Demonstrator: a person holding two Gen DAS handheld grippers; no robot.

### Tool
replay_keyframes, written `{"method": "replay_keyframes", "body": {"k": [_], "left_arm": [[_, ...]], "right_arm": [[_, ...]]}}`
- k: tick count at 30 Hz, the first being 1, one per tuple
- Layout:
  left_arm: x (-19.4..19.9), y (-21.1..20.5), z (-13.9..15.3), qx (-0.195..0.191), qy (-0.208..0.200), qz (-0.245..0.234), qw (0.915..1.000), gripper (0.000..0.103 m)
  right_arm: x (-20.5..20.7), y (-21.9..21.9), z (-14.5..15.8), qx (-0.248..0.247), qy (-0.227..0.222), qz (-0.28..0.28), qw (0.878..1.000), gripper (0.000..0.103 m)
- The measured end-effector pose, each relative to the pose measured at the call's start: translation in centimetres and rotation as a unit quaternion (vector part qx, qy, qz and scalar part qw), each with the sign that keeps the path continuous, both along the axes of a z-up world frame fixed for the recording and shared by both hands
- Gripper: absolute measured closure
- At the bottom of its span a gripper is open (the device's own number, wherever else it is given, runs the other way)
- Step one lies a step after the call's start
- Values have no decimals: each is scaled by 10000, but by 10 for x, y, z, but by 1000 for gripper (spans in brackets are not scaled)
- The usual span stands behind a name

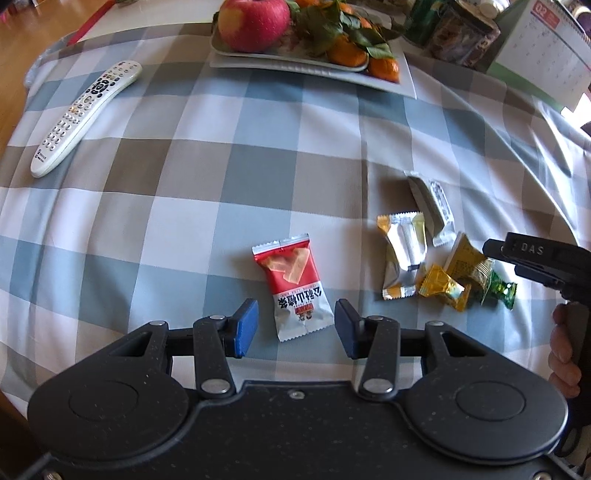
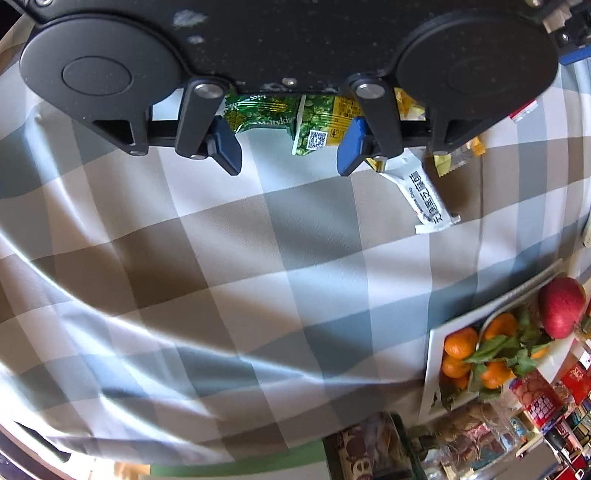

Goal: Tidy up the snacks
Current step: 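Move the right tool to the green wrapped candy while the left tool approaches the red-and-white packet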

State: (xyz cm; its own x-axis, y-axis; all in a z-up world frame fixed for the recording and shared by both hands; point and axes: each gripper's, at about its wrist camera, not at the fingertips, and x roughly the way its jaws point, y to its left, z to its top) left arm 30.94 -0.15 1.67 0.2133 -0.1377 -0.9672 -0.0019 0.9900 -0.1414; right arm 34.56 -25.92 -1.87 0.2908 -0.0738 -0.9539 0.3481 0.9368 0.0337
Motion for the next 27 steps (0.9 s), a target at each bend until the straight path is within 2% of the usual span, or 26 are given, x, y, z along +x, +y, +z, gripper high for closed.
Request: {"method": "replay_keyframes", "body": {"k": [3, 9, 17, 27], "left_arm": [[-1, 0, -2, 170, 4, -16, 9999, 50], [2, 6, -8, 187, 135, 99, 9997, 50], [3, 7, -16, 266, 250, 180, 9992, 50], [3, 3, -15, 223, 251, 85, 9994, 49]], "right_arm": [[-2, 7, -3, 46, 113, 143, 9998, 44], [-15, 25, -5, 121, 415, 571, 9974, 44], [-26, 30, -2, 851, 758, 866, 9897, 44], [-38, 17, 6, 589, 832, 1099, 9887, 44]]}}
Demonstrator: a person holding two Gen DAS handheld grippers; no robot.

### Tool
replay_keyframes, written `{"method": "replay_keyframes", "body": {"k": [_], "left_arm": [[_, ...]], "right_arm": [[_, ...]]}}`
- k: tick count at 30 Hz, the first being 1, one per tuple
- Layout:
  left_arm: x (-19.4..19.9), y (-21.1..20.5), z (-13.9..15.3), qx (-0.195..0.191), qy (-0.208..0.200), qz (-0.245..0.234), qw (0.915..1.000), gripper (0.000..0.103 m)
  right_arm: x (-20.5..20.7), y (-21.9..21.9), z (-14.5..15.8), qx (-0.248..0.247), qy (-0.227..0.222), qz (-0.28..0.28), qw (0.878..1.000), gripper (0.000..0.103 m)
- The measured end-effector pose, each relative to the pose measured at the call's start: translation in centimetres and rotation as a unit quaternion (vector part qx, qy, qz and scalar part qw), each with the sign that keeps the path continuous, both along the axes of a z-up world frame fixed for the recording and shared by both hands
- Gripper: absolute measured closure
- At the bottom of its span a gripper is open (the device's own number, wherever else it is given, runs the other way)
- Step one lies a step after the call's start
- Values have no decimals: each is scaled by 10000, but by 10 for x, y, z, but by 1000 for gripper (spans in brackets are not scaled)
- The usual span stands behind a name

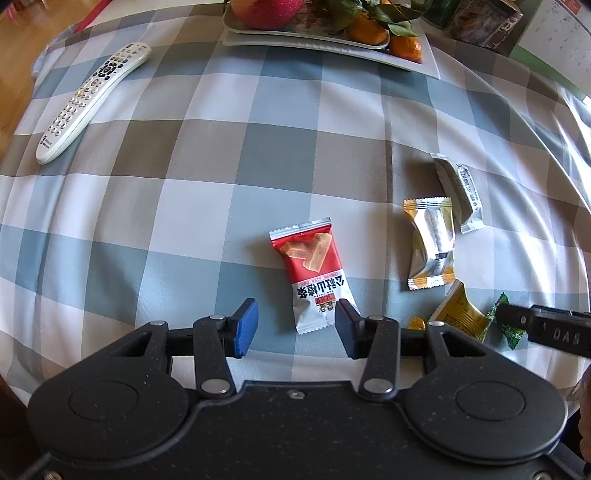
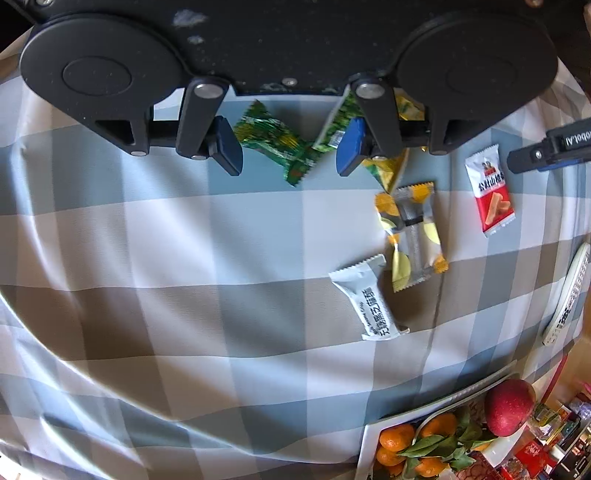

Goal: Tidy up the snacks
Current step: 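Move the right tool to the green wrapped candy while the left tool approaches the red-and-white packet, then close the left tool on the red-and-white packet and lift it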

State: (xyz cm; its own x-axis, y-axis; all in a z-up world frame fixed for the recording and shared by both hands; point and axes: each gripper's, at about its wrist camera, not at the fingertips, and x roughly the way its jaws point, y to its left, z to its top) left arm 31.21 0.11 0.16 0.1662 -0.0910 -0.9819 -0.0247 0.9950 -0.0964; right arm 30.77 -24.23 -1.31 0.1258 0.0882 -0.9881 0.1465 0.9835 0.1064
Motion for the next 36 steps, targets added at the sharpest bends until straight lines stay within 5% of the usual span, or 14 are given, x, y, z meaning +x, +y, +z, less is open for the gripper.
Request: {"method": "replay_keyframes", "body": {"k": [7, 22, 36], "left_arm": [[0, 1, 0, -39, 18, 37, 10000, 49], [8, 18, -1, -327, 13, 480, 9983, 50], [12, -2, -16, -419, -38, 527, 9977, 49]], "right_arm": [[-11, 0, -8, -234, 92, 489, 9985, 56], [-13, 11, -9, -210, 79, 620, 9978, 74], [-11, -17, 4, 296, 105, -293, 9991, 75]]}}
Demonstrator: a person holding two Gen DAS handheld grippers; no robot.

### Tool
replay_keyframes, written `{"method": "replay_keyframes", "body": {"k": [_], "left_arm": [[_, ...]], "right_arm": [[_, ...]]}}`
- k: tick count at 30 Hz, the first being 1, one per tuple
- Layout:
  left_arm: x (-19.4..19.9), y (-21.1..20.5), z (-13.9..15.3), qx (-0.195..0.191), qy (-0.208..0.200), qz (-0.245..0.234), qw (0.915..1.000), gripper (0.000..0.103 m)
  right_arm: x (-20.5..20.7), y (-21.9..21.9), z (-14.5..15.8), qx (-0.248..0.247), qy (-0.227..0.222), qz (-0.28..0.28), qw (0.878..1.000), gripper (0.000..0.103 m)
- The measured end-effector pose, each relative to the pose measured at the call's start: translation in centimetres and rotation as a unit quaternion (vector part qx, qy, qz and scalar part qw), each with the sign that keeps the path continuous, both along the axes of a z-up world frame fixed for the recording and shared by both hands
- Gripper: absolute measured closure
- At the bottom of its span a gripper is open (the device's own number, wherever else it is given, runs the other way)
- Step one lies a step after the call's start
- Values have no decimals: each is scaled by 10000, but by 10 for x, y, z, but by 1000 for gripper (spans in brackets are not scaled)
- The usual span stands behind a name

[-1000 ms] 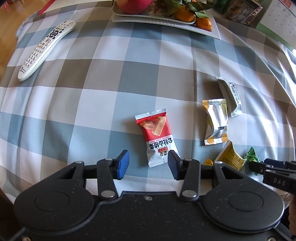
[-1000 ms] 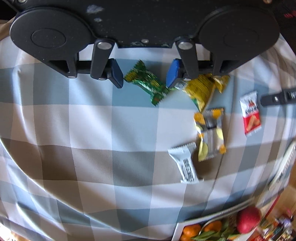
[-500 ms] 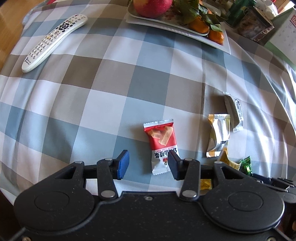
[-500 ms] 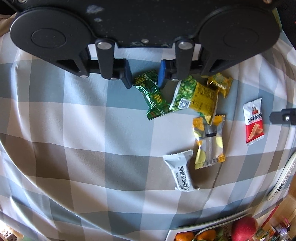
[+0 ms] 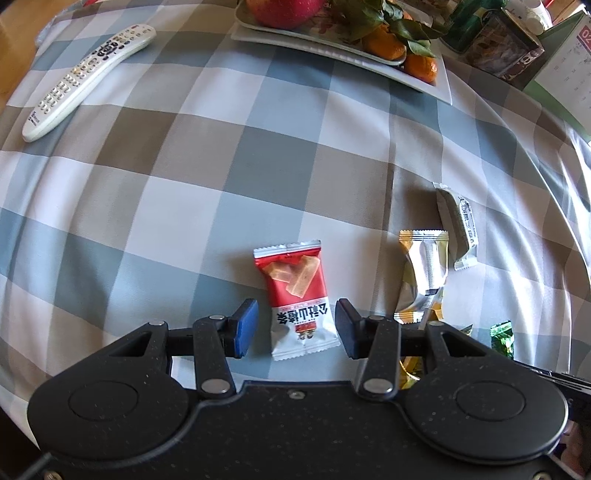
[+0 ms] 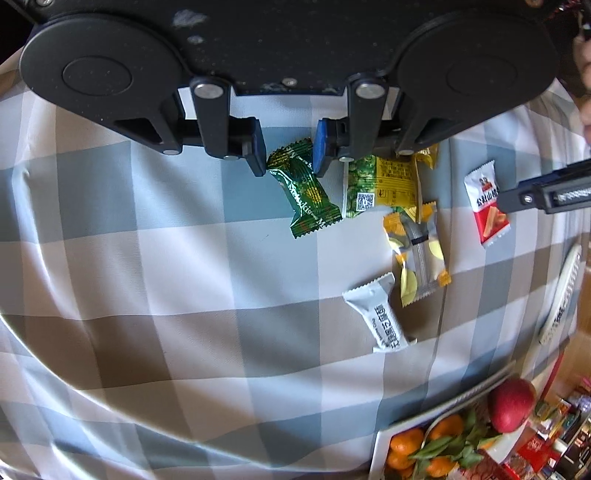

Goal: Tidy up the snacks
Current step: 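Close the left tool on the red-and-white packet and lift it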

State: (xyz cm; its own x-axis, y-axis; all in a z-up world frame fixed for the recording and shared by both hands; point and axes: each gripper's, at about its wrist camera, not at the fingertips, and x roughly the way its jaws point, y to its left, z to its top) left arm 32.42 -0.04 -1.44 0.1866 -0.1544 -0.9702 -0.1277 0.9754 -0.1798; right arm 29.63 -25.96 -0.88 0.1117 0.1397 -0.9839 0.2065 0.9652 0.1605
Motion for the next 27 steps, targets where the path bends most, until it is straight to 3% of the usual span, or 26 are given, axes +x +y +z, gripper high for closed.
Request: {"method": "replay_keyframes", "body": {"k": [9, 14, 27], "left_arm": [[3, -15, -18, 352, -32, 50, 9994, 49], [2, -20, -18, 461, -197, -46, 9987, 59], [-4, -13, -14, 306, -189, -215, 9991, 61]], "right_arm": [[-3, 3, 2, 64, -3, 61, 10000, 74], [-6, 6, 2, 94, 21, 125, 9999, 74], [-4, 4, 0, 191, 69, 135, 9997, 73]]}}
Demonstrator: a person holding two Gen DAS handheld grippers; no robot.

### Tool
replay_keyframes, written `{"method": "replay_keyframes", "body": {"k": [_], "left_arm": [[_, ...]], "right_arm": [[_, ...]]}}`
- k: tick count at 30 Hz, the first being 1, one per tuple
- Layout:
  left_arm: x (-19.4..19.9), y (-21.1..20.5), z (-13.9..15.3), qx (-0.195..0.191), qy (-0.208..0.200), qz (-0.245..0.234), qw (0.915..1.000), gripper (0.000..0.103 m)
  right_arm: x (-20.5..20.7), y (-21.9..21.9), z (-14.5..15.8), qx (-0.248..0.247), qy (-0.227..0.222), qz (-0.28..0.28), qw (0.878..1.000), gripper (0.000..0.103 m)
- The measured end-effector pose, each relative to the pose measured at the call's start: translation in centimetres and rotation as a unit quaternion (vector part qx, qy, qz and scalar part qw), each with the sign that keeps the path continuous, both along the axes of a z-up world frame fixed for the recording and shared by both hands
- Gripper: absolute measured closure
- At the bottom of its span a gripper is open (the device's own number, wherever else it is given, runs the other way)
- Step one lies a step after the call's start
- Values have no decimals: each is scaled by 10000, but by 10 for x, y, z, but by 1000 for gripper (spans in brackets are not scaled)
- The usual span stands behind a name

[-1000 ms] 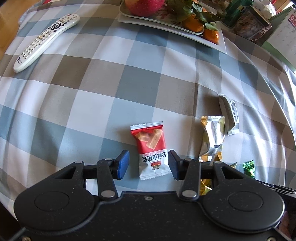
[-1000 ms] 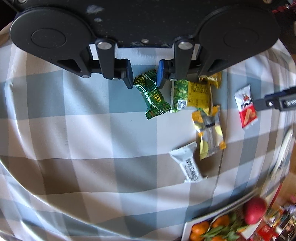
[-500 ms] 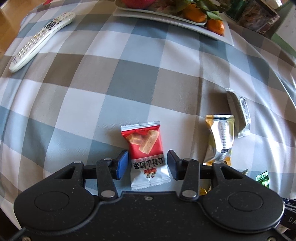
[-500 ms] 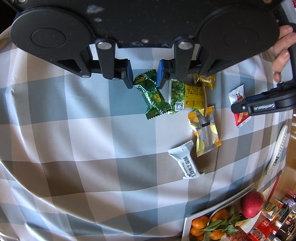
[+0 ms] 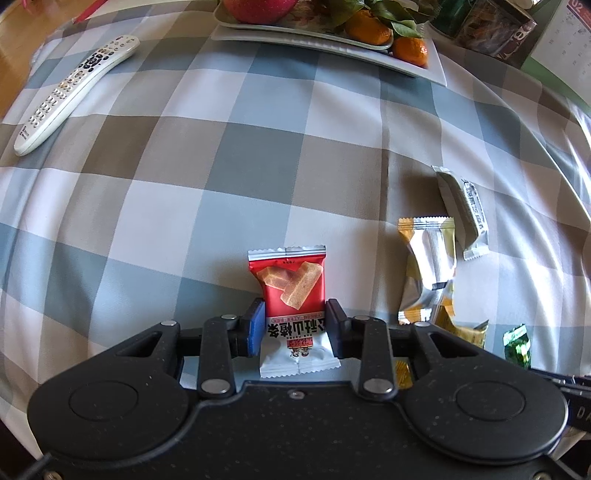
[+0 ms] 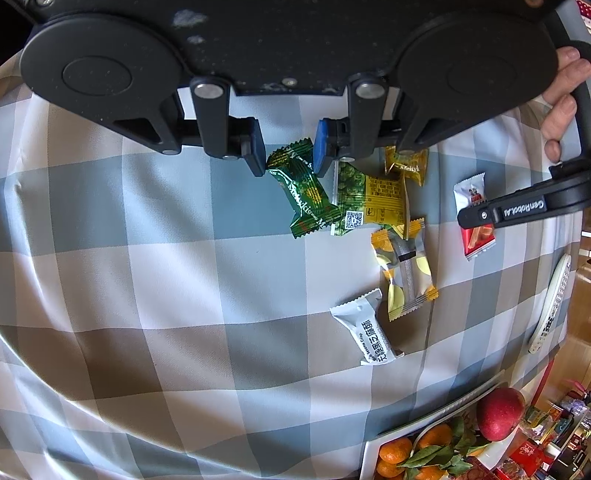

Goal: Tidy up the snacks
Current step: 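Close the left tool on the red-and-white packet and lift it, then close the right tool on the green wrapped candy and lift it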

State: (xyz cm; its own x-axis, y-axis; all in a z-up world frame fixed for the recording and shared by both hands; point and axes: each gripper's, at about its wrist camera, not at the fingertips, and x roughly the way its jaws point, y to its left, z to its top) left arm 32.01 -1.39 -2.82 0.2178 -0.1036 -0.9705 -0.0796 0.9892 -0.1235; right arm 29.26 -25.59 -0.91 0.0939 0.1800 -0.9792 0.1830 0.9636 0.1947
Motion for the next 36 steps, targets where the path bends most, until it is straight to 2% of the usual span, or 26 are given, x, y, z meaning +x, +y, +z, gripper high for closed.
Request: {"method": "replay_keyframes", "body": {"k": [4, 12, 22, 33, 36], "left_arm": [[-2, 2, 5, -73, 19, -34, 10000, 61], [-7, -5, 12, -101, -4, -240, 9997, 61], [-8, -4, 14, -175, 24, -263, 9995, 61], [-11, -4, 13, -188, 150, -379, 9990, 61], [-12, -3, 13, -225, 193, -403, 9987, 61]], "right_arm": [[1, -5, 3, 6, -86, -75, 9999, 68], [3, -4, 4, -114, -216, -127, 9996, 68], [8, 2, 0, -218, -257, -4, 9994, 62], [13, 14, -14, -460, -199, 84, 9987, 62], [13, 20, -15, -581, -231, 165, 9979, 66]]}}
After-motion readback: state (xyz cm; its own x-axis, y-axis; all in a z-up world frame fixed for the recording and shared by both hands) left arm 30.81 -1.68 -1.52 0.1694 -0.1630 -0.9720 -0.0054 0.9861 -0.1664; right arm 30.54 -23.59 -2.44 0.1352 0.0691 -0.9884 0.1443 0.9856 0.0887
